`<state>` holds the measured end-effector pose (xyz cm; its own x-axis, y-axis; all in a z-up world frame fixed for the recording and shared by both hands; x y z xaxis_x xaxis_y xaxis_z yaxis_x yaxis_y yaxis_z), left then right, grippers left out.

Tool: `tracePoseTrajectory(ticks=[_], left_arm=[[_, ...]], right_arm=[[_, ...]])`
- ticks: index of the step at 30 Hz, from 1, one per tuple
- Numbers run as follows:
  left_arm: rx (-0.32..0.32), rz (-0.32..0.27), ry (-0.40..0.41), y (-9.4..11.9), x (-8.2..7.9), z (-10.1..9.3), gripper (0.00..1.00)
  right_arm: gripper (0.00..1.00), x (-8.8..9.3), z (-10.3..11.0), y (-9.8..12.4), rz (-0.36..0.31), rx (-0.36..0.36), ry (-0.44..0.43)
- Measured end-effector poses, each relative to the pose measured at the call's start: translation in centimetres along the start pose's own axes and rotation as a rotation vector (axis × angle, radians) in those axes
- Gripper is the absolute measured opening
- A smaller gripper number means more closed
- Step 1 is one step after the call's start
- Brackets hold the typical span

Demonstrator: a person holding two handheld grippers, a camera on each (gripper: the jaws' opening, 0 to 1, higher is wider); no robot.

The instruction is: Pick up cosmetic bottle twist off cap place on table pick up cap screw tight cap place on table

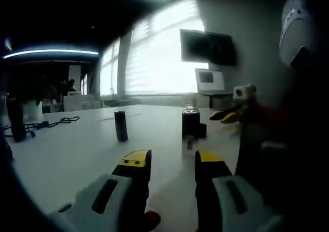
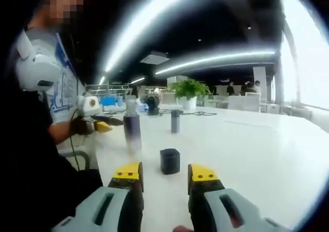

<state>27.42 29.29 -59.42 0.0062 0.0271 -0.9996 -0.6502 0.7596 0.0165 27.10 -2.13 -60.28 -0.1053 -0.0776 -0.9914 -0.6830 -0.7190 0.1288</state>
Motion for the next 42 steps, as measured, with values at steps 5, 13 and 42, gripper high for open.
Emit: tracePoseTrajectory(ticks=[5, 13, 42], left_arm=[[-0.035, -0.004, 0.008, 1.2, -0.5, -0.6, 0.24], [-0.044, 0.006, -0.015, 1.7, -0.9, -0.7, 0.24], [0.007, 0.021, 0.02, 1.0, -0.4, -1.3, 0.25]], right_arm=[[0.27, -0.3, 1.4, 1.0, 0.001, 0.026, 0.019], [0.27, -0.5, 2.4, 2.0, -0.039, 0.072, -0.01], [0.27, -1.0, 2.5, 1.9, -0.039, 0.079, 0.003]])
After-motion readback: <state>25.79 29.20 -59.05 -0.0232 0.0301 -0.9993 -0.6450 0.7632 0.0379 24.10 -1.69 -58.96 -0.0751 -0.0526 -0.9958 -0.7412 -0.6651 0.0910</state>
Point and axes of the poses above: the point that each gripper's makers call its tool centre point, and the gripper's own axes: y roughly backward along the fingers, z roughly to its left, x roughly out of its underside, the point moved 5 cm from there along y, roughly backward along the fingers, and after that the axes turned 1 degree about -z, right-handed, at the moved point
